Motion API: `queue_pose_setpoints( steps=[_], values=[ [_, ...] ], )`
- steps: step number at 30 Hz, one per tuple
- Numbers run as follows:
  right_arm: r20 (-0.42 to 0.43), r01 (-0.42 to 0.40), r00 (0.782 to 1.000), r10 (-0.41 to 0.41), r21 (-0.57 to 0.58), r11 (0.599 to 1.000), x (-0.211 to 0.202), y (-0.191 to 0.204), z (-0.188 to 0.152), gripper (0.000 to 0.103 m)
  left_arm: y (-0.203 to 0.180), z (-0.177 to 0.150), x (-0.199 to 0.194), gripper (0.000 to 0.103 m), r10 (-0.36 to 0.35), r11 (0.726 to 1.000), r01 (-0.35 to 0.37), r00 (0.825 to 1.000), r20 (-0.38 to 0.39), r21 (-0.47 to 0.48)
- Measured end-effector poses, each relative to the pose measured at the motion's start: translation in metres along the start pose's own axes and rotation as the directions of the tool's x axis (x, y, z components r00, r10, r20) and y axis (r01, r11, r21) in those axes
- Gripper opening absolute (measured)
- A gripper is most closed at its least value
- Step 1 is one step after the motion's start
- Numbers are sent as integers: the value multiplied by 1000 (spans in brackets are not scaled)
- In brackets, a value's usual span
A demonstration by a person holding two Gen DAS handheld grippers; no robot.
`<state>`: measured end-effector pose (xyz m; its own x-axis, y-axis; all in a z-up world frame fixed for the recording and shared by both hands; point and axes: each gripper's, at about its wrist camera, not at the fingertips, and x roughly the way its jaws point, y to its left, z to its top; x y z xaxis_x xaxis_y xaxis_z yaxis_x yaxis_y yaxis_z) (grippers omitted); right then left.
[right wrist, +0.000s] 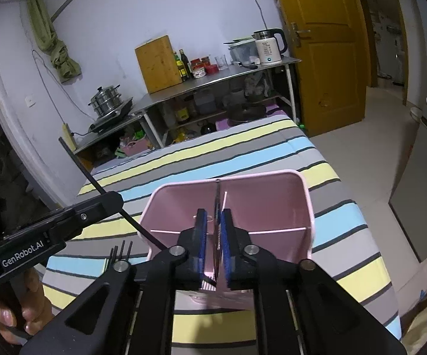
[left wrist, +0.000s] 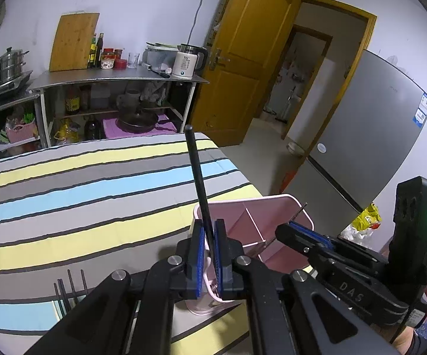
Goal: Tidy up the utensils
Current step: 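Lower the utensils into the caddy compartments and open both tools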
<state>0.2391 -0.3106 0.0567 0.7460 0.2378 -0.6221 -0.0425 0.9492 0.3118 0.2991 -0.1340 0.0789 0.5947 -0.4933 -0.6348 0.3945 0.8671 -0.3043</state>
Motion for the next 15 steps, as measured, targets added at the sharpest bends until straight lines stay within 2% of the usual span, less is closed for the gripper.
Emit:
queue_pose_setpoints(
  steps=[6, 11, 15],
  values=[
    [4, 5, 1000, -5, 18, 1000, -8, -4, -3, 17, -4, -2, -7, 6, 4, 1000, -4, 1000, 12, 8],
    [22, 1, 1000, -1, 29, 1000, -18, -7, -2, 22, 2, -2, -27, 17, 3, 1000, -2, 998, 55, -22],
    [53, -6, 999, 5, 19, 1000, -34, -4, -5, 23, 8, -6, -46, 17, 16, 999, -12, 996, 91, -39]
  ],
)
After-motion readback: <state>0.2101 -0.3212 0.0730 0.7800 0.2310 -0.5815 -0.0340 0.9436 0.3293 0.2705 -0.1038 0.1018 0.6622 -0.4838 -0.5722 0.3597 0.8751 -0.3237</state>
